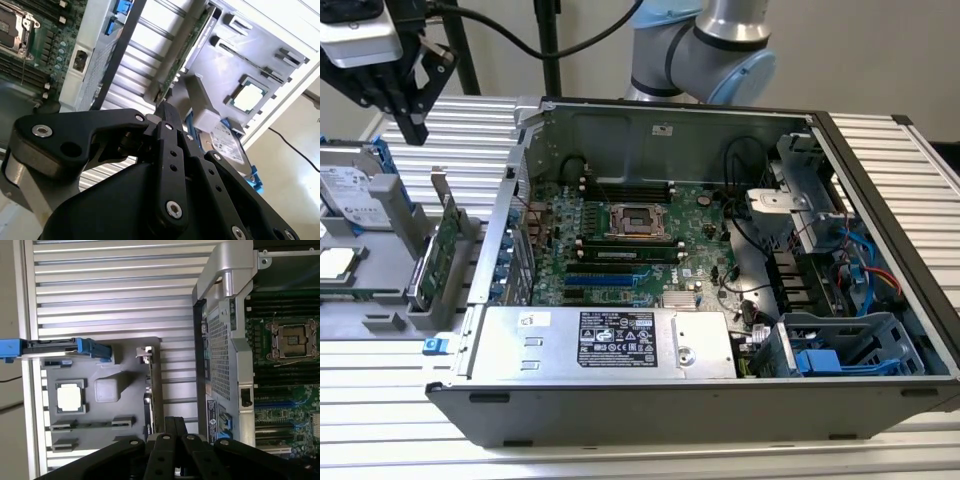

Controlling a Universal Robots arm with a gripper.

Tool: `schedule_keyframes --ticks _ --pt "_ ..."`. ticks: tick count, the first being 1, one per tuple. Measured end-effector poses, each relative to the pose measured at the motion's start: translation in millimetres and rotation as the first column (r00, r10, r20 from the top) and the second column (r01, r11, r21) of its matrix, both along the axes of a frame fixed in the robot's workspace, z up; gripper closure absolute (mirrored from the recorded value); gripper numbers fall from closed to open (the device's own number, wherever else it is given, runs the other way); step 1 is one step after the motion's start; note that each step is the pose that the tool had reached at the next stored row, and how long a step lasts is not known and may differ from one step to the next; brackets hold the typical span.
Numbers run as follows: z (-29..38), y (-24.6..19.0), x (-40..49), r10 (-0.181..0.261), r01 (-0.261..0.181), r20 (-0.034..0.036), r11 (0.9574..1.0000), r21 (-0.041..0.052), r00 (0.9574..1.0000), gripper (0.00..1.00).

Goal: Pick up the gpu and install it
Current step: 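Reach for the gpu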

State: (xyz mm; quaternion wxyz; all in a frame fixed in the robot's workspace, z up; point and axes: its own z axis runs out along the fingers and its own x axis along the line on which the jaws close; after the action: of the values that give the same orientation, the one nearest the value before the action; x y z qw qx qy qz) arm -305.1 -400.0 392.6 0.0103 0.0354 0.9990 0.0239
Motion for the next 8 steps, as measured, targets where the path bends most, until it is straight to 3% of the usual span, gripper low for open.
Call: schedule_keyframes --ticks 8 --pt "0.0 0.0 -11.0 0.000 0.000 0.0000 1.0000 0.0000 1.0000 1.00"
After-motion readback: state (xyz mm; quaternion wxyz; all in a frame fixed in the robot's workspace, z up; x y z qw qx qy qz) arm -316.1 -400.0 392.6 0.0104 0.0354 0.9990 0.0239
